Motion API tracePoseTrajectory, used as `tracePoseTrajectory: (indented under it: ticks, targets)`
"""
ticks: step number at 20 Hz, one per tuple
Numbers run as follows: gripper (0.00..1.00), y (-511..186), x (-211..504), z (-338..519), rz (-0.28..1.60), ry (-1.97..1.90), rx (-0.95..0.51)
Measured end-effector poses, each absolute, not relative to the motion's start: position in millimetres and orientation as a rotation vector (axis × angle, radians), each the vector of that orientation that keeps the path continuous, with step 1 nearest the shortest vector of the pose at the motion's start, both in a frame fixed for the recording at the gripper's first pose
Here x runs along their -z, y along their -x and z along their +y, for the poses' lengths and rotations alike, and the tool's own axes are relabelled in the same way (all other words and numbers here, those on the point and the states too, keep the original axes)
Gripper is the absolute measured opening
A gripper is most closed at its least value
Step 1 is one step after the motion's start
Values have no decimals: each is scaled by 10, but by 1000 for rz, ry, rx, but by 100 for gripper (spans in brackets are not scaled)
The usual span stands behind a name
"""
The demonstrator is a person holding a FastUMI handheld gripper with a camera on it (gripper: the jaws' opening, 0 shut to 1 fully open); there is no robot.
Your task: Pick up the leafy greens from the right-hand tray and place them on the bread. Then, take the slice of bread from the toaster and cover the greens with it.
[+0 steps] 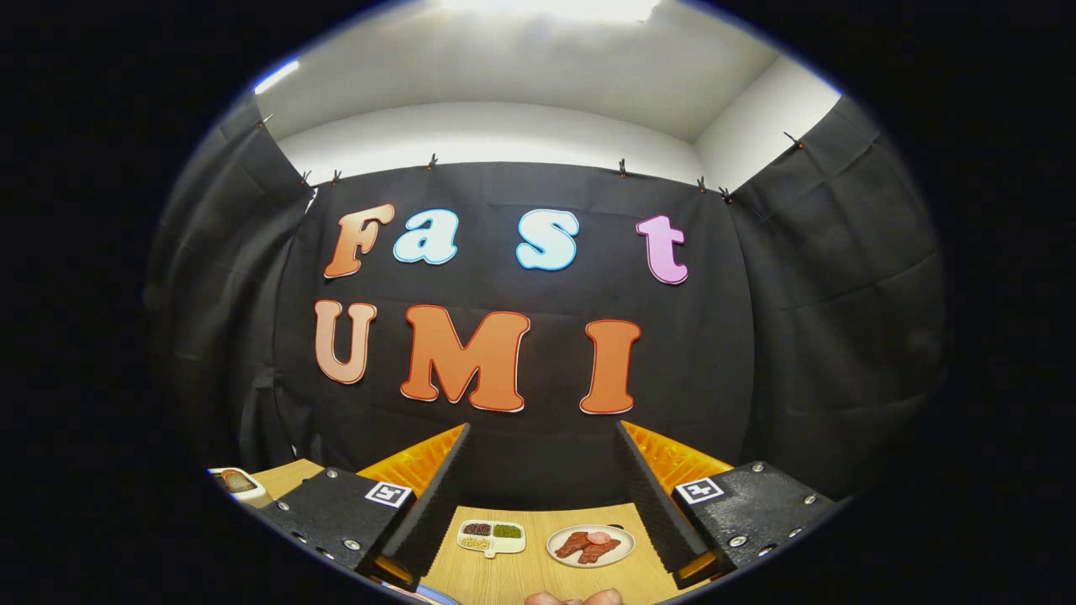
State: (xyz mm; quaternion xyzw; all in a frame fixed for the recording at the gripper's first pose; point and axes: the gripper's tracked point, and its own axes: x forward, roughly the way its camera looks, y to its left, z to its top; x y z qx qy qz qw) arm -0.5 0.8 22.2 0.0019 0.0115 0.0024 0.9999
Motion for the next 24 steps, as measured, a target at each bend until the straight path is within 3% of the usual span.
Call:
tracePoseTrajectory:
  ticks: [14, 24]
  targets:
    - [98, 21, -71, -48, 101, -44, -1]
    - [98, 113, 1050, -197, 398, -132, -4]
